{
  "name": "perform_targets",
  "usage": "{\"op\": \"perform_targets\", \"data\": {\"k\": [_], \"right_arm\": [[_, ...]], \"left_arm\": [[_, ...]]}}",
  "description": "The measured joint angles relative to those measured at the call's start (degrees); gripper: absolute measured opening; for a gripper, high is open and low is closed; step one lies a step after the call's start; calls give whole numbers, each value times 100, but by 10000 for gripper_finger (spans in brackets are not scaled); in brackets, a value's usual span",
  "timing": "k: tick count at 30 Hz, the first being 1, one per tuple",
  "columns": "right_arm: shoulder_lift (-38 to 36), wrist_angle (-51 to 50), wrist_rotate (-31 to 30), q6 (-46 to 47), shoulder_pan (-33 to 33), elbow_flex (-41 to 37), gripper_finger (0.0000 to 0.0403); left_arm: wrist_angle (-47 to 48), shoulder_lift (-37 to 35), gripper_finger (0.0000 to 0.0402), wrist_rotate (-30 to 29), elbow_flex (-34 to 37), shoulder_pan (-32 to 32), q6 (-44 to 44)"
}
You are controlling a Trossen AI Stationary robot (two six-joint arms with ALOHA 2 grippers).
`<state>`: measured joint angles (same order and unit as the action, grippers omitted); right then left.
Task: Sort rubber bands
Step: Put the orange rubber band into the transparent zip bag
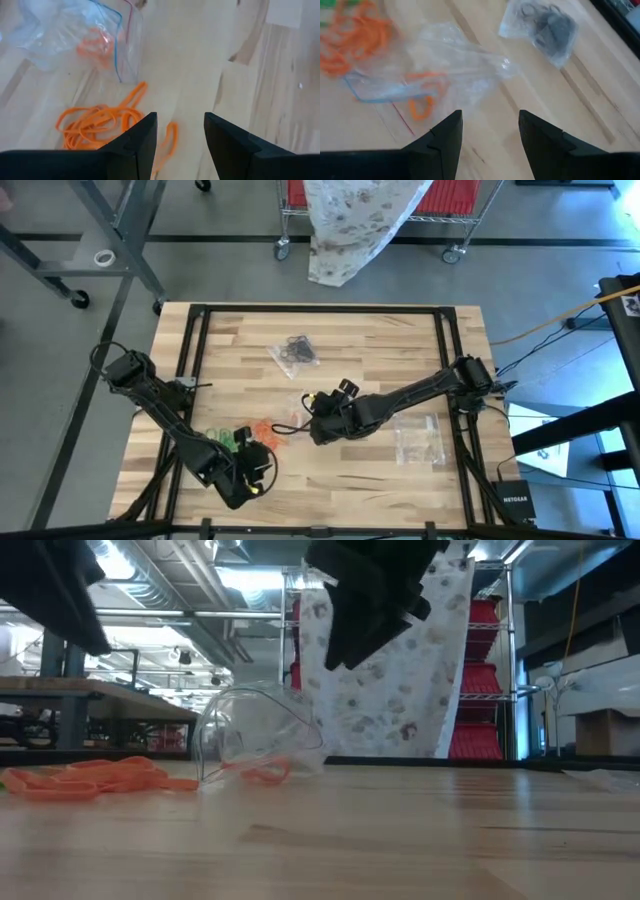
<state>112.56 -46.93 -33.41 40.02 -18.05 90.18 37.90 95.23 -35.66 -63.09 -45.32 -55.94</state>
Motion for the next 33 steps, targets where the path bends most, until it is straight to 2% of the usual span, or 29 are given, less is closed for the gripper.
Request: {"op": "perform_targets", "data": {"k": [4,10,16,21,25,31,33], "right_arm": [[5,797,-188,-368,-280,-206,186],[9,1808,-34,-428,-606,-648,186],[10,3213,829,-617,-589,-1198,186],[10,4328,1344,-995,-593,-1619,186],[124,4703,1470,-1201,-549,-1730,186],[476,4738,2095,-1663,-223,-1630,186],[512,4754,2095,-1725,-62,-1595,186]], "left_arm": [[3,-37,155,37,0,91,49],[-4,-41,155,72,0,122,138],[-208,-41,155,-280,0,114,412],[-412,-40,155,-315,0,180,742],[-451,-25,155,-315,0,259,825],[-440,-23,155,-312,0,278,952],[-438,-23,155,-312,0,277,946]]}}
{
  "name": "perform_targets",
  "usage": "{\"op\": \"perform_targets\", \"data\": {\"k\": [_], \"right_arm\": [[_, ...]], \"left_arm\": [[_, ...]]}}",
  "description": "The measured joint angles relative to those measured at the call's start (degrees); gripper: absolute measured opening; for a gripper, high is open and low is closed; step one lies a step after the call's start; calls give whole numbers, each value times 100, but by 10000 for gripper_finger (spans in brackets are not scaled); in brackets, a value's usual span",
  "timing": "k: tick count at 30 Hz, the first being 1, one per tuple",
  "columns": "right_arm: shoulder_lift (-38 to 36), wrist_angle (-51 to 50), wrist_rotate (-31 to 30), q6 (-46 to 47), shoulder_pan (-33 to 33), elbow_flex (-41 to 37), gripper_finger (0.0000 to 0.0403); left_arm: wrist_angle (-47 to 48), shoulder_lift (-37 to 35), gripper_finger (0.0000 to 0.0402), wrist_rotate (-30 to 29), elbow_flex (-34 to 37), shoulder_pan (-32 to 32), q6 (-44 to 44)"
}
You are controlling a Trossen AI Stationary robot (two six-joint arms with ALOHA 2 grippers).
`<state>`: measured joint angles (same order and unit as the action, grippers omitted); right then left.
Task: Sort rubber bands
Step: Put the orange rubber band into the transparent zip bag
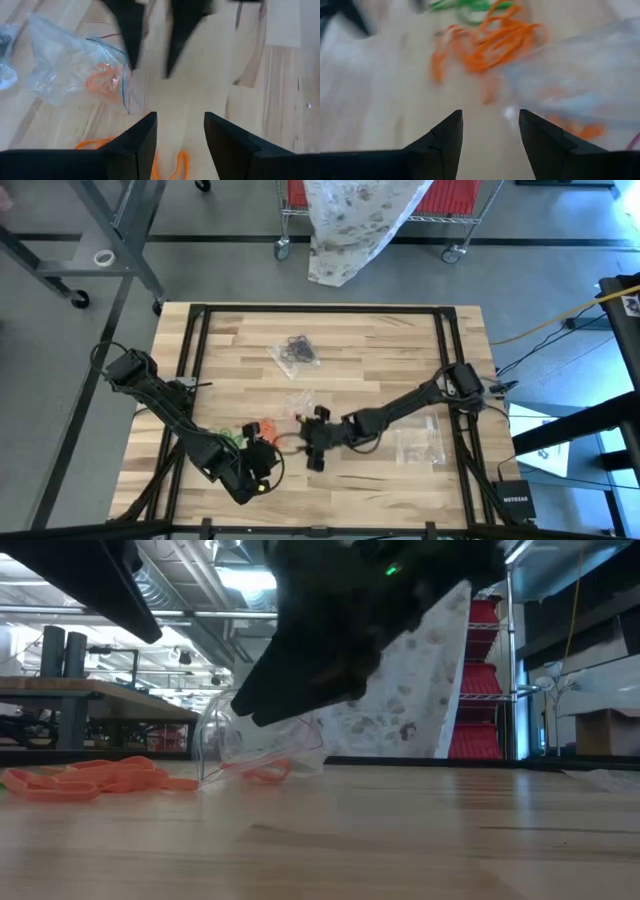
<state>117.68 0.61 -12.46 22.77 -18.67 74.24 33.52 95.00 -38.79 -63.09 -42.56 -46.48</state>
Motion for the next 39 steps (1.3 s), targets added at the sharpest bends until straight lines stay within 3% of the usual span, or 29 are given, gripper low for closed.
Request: {"op": "perform_targets", "data": {"k": [6,11,21,28,34,39], "right_arm": [[34,572,-131,-382,393,22,186],[33,1031,-274,1,736,24,186],[-1,996,865,96,636,24,186],[-21,985,847,96,290,80,186],[-26,998,195,97,103,87,186],[-26,987,61,96,94,87,186]], "left_arm": [[37,0,155,24,0,-70,-141],[91,0,155,37,0,-169,-260],[1056,-2,155,252,0,-290,-1508],[1099,-2,155,955,0,-292,-1195],[697,-9,155,1778,456,-159,-761],[161,-9,155,1880,815,-163,-407]]}}
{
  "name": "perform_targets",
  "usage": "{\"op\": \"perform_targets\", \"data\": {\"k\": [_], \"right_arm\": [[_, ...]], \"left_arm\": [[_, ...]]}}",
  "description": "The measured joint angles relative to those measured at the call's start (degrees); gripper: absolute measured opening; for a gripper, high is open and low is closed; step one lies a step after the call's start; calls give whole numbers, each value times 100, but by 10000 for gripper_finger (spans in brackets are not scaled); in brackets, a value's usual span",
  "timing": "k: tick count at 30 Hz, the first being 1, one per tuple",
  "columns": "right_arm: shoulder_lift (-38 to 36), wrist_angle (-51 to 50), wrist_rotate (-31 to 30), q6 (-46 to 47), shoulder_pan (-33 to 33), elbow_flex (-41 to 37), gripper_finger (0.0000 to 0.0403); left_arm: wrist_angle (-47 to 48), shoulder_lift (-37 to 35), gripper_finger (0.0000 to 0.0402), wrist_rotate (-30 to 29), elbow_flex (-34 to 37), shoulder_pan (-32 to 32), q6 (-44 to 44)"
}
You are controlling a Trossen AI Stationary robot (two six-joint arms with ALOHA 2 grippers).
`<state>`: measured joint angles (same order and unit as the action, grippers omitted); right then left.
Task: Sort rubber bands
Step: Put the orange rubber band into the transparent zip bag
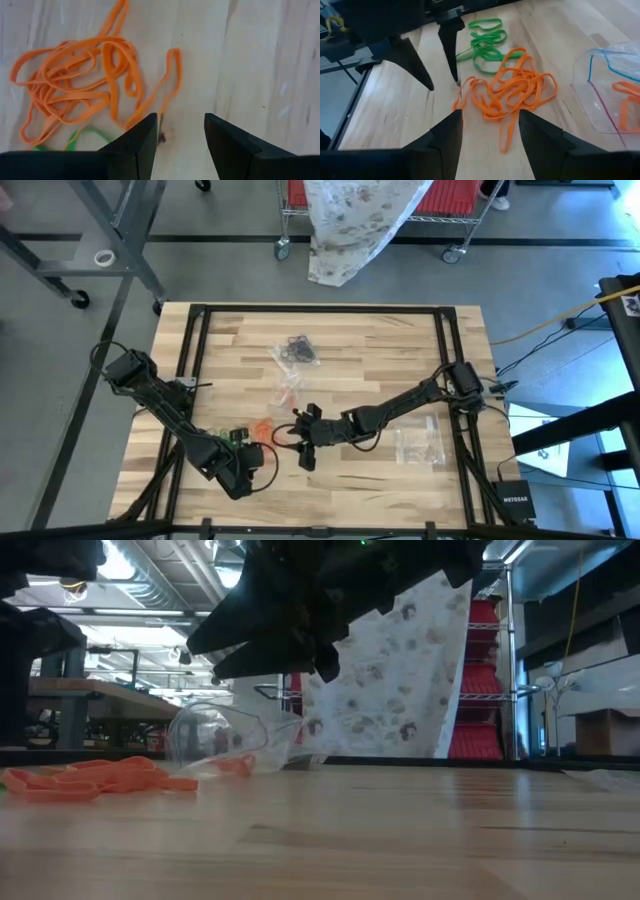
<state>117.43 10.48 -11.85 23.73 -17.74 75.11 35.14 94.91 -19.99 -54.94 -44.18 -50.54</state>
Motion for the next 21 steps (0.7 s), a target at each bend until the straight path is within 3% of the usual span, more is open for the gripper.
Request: {"op": "perform_targets", "data": {"k": [9,12,16,21], "right_arm": [[-2,378,168,129,53,0,186],[16,734,-65,260,50,0,186],[330,1213,261,-241,48,126,186],[965,960,850,-1227,44,791,186]], "left_arm": [[13,-4,155,-5,-4,0,-31],[77,-113,155,-5,-4,-14,-169],[168,-357,155,-26,-5,-104,-292],[425,-664,155,-74,-11,-213,-508]]}}
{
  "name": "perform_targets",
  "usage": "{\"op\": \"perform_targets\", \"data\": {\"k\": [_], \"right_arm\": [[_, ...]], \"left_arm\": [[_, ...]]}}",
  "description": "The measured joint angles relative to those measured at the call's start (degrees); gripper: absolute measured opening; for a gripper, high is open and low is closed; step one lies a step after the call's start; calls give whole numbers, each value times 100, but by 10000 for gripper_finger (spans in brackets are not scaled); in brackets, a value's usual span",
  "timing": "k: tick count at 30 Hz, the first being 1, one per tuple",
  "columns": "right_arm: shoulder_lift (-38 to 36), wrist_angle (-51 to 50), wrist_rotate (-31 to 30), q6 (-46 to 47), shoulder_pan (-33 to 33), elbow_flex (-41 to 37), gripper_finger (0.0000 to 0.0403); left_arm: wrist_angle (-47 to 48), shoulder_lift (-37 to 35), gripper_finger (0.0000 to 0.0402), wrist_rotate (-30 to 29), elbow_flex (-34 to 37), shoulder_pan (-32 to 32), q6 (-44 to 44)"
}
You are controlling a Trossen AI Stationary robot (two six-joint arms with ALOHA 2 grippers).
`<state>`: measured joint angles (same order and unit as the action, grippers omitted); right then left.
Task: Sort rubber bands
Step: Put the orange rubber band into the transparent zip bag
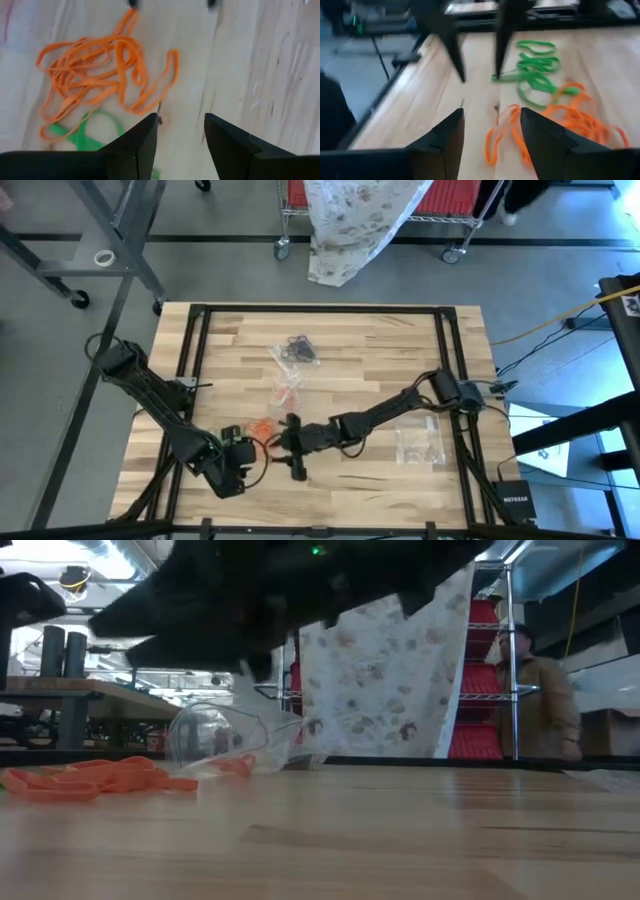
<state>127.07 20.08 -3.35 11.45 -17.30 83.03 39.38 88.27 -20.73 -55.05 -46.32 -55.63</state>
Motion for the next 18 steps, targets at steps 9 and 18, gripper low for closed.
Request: {"op": "perform_targets", "data": {"k": [9,18], "right_arm": [[1051,-1027,509,-569,7,1161,186],[1344,-1461,740,-427,88,1549,135]], "left_arm": [[228,-240,155,-108,0,-26,-287],[201,-241,155,-148,0,1,-334]]}}
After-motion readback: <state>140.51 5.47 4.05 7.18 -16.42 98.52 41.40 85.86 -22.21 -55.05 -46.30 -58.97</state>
